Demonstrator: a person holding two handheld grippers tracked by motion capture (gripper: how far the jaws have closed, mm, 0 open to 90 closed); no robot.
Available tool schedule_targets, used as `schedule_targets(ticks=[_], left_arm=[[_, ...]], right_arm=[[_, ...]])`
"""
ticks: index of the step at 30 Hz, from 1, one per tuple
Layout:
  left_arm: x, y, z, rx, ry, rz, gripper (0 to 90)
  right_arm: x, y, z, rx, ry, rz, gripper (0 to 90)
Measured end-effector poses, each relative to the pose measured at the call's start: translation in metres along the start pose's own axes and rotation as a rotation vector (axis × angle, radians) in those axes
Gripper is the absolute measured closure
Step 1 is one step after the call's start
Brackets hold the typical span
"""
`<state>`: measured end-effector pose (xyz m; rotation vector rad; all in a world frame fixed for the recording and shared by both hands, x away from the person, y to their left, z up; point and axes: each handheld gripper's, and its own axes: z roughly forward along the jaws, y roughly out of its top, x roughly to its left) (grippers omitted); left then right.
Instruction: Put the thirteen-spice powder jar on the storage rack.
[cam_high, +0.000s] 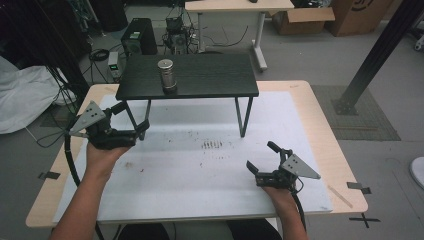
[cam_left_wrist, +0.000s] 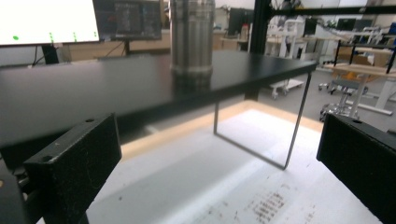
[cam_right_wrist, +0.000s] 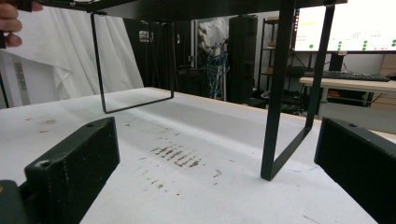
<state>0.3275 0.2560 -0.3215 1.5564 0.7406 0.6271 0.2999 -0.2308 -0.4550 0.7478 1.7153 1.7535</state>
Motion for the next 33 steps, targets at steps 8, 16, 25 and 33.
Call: schedule_targets(ticks=[8, 16, 25, 33], left_arm=[[-0.001, -0.017, -0.002, -0.028, -0.002, 0.022, 0.2], [-0.002, -0.038, 0.0, -0.009, -0.001, -0.013, 0.2], [-0.004, -0.06, -0.003, -0.049, -0.011, -0.036, 0.2], [-0.002, -0.083, -0.009, -0.051, 0.01, -0.052, 0.2]], right_arm=[[0.0, 0.0, 0.0, -0.001, 0.0, 0.0, 0.0], [0.0, 0.0, 0.0, -0.001, 0.0, 0.0, 0.0], [0.0, 0.0, 0.0, -0.001, 0.0, -0.001, 0.0], [0.0, 0.0, 0.0, -0.001, 0.0, 0.0, 0.0]])
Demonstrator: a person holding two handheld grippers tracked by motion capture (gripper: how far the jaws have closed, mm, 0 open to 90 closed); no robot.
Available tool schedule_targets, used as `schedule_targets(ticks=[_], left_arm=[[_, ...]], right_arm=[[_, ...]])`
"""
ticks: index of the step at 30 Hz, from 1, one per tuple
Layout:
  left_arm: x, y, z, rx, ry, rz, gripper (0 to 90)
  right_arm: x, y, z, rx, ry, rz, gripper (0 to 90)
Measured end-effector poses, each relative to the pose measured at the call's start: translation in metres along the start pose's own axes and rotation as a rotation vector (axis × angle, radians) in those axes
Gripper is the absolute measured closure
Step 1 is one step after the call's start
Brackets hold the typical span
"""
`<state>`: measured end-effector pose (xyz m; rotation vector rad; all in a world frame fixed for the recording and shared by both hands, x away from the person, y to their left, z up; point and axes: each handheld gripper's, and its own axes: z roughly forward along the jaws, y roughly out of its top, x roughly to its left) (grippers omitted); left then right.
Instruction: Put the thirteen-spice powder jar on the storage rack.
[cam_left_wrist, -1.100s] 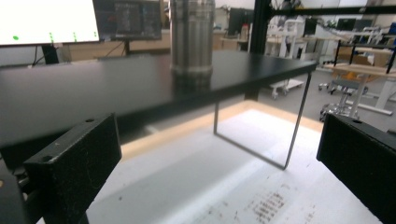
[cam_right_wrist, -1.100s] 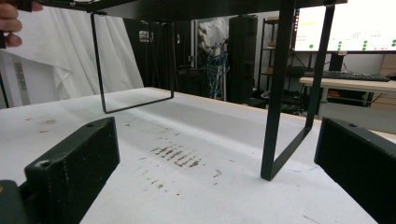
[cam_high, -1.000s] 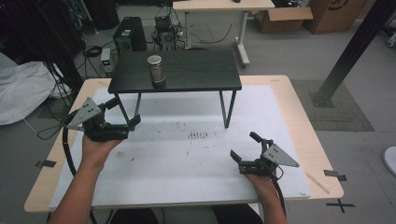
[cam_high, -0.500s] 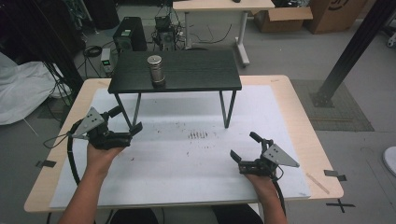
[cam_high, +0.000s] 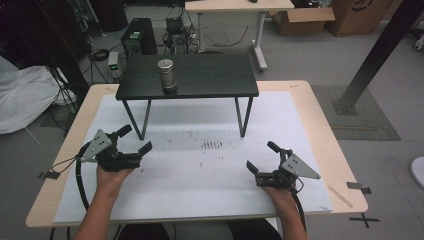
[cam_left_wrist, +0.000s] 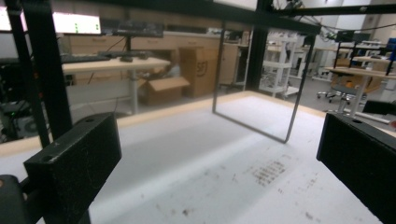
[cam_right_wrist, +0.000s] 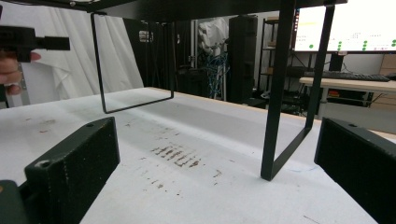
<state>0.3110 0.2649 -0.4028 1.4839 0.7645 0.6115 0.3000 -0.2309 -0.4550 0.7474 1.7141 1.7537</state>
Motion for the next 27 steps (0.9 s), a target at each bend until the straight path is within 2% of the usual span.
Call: schedule_targets(ticks=[1, 7, 10, 15, 18, 23, 26, 27], left_arm=[[0.0, 0.0, 0.0, 0.0, 0.0, 0.0, 0.2], [0.001, -0.028, -0.002, 0.042, 0.019, -0.031, 0.2], [0.001, -0.038, -0.004, 0.044, 0.031, -0.052, 0.2], [0.0, -0.044, -0.006, 0.037, 0.034, -0.068, 0.2], [0.0, -0.047, -0.007, 0.039, 0.045, -0.058, 0.2], [-0.001, -0.049, -0.01, 0.011, 0.053, -0.059, 0.2], [-0.005, -0.05, -0.012, -0.012, 0.056, -0.018, 0.2], [-0.005, -0.05, -0.012, -0.012, 0.056, -0.018, 0.3]], right_arm=[[0.0, 0.0, 0.0, 0.0, 0.0, 0.001, 0.0], [0.0, 0.0, 0.0, -0.003, 0.0, 0.001, 0.0], [0.0, 0.0, 0.0, -0.003, 0.0, 0.003, 0.0], [0.0, 0.0, 0.0, -0.003, 0.0, 0.002, 0.0], [0.0, 0.0, 0.0, -0.002, 0.0, 0.001, 0.0], [0.0, 0.0, 0.0, -0.002, 0.0, -0.001, 0.0], [0.0, 0.0, 0.0, -0.002, 0.0, 0.0, 0.0], [0.0, 0.0, 0.0, -0.002, 0.0, 0.0, 0.0]])
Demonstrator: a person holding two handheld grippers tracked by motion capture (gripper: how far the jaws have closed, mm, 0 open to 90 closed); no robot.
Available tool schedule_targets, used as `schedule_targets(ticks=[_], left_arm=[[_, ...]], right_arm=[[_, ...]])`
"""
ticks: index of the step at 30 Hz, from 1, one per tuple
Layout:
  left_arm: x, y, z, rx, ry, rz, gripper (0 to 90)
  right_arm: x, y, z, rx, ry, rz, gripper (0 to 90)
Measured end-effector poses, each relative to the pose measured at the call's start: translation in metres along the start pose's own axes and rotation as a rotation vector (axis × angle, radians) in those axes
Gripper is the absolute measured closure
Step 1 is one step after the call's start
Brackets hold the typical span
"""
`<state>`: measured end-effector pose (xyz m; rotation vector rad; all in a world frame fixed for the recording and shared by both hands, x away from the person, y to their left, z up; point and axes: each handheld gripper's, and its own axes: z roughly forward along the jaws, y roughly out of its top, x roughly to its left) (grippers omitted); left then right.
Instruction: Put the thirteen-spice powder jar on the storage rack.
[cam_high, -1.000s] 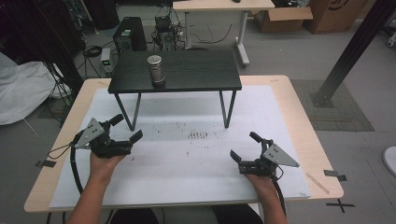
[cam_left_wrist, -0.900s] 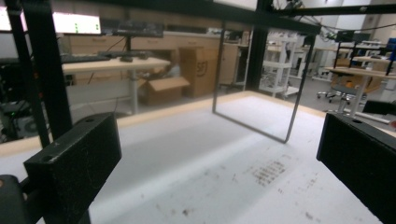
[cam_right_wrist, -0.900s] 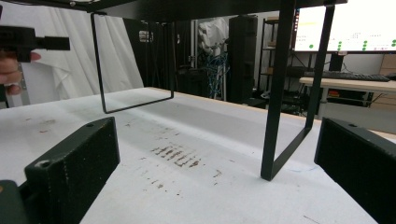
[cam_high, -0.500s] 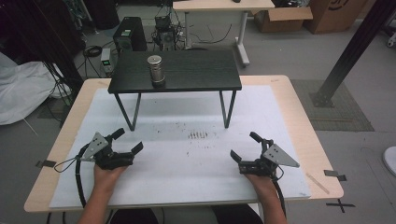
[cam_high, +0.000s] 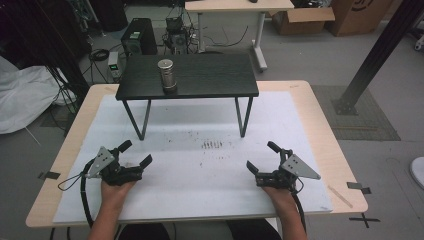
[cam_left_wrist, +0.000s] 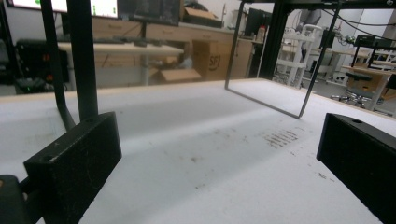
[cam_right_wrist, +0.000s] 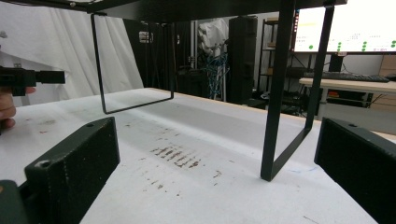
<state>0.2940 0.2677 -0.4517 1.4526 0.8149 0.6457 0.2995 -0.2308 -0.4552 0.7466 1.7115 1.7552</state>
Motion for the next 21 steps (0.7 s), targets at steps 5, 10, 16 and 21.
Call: schedule_targets(ticks=[5, 10, 16, 21], left_arm=[[-0.0094, -0.0024, -0.0028, -0.029, 0.004, 0.1, 0.2], [-0.0085, -0.0025, -0.0029, -0.032, 0.006, 0.087, 0.2], [-0.0078, -0.0023, -0.0027, -0.029, 0.008, 0.081, 0.2], [-0.0083, -0.0026, -0.0032, -0.034, 0.009, 0.086, 0.2]], right_arm=[[0.0004, -0.0001, -0.0002, -0.001, 0.0, -0.002, 0.0], [0.0003, -0.0001, -0.0003, -0.002, 0.0, -0.002, 0.0], [0.0004, -0.0001, -0.0004, -0.003, 0.0, -0.003, 0.0], [0.0002, 0.0, 0.0001, 0.002, 0.002, -0.003, 0.0]])
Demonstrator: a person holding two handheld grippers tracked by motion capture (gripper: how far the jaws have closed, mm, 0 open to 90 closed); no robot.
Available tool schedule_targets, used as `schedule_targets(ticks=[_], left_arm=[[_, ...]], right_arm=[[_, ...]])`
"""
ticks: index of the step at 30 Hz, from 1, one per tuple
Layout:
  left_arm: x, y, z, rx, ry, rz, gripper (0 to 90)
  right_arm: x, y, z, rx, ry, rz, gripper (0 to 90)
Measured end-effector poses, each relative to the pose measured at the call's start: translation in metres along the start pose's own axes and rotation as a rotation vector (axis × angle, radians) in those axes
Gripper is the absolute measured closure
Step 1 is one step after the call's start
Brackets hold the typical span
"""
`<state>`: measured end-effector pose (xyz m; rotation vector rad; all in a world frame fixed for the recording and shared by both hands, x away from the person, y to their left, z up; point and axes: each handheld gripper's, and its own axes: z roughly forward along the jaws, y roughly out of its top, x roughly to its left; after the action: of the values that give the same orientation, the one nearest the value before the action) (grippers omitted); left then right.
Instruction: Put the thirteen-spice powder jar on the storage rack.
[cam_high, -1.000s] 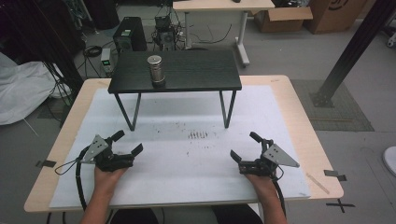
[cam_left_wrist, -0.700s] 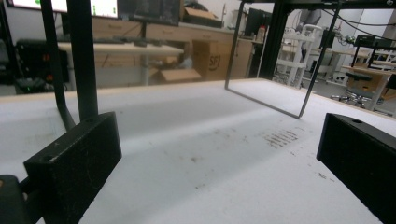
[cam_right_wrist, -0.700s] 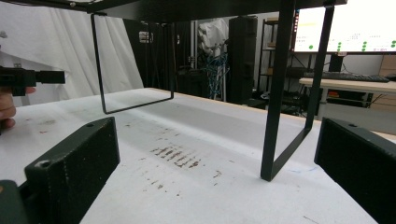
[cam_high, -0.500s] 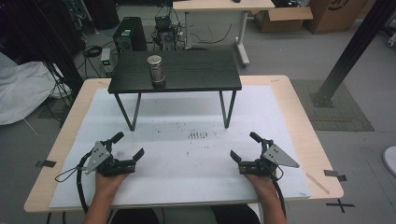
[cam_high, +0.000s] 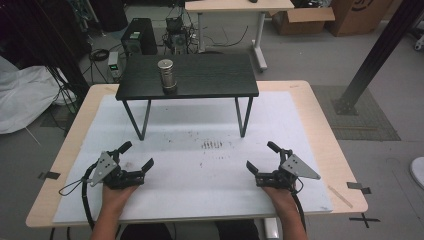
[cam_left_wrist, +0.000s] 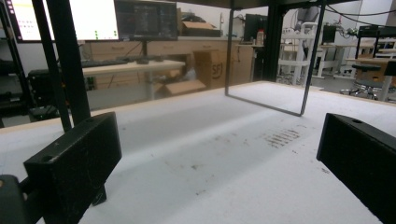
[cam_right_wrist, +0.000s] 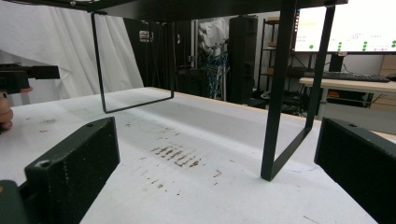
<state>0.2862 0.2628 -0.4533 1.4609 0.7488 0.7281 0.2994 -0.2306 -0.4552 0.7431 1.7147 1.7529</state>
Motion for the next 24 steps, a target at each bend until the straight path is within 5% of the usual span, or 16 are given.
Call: schedule_targets(ticks=[24], left_arm=[[-0.0004, -0.0001, -0.0004, -0.004, 0.003, 0.004, 0.2]], right_arm=[[-0.0001, 0.0, -0.0001, -0.002, 0.0, 0.0, 0.0]])
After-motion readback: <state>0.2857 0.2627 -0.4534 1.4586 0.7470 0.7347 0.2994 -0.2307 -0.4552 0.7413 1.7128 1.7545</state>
